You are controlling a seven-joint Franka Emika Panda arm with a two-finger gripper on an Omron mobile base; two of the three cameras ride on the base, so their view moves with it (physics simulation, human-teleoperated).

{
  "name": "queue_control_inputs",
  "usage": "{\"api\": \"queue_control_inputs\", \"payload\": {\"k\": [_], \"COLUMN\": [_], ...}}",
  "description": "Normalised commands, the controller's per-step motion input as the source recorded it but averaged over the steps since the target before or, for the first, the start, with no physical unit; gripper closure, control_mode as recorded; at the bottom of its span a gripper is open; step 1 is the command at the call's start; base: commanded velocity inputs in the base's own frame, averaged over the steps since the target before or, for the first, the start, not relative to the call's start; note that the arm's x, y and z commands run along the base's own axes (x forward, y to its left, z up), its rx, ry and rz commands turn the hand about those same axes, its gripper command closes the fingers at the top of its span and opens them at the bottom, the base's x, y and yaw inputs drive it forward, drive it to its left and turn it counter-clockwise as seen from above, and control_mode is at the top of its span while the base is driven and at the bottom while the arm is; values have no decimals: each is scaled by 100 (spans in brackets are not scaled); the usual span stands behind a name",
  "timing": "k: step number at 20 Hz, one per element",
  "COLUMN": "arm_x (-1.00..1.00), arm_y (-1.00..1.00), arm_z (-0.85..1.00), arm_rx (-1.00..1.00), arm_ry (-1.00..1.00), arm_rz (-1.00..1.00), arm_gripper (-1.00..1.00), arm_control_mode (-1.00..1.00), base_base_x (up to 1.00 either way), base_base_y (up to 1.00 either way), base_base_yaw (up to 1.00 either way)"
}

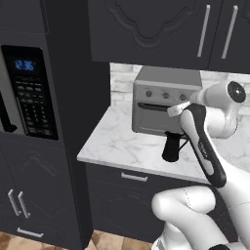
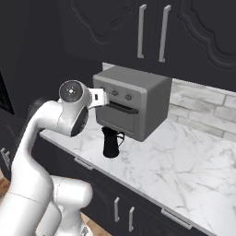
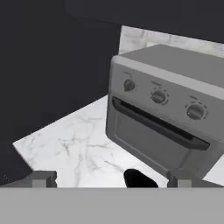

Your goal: Move the squash and grapes from the second highest shelf to the top shelf to make space. Then, place the pitcher from the counter on the cleared second highest shelf.

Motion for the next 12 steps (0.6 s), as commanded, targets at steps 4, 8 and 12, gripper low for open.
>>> {"api": "queue_control_inputs", "payload": {"k": [4,8,12], "arm_x": [0,0,6], "arm_y": [-78,-73,-41], "arm_z": [-49,-43,-42], "arm_rx": [0,-1,-5], "arm_ry": [0,6,6], "arm_rz": [39,48,47], "arm_gripper": [-100,-100,-100], "arm_control_mode": [-100,-100,-100], "base_base_x": [0,0,0], "base_base_y": [0,0,0], "base_base_yaw": [0,0,0]}}
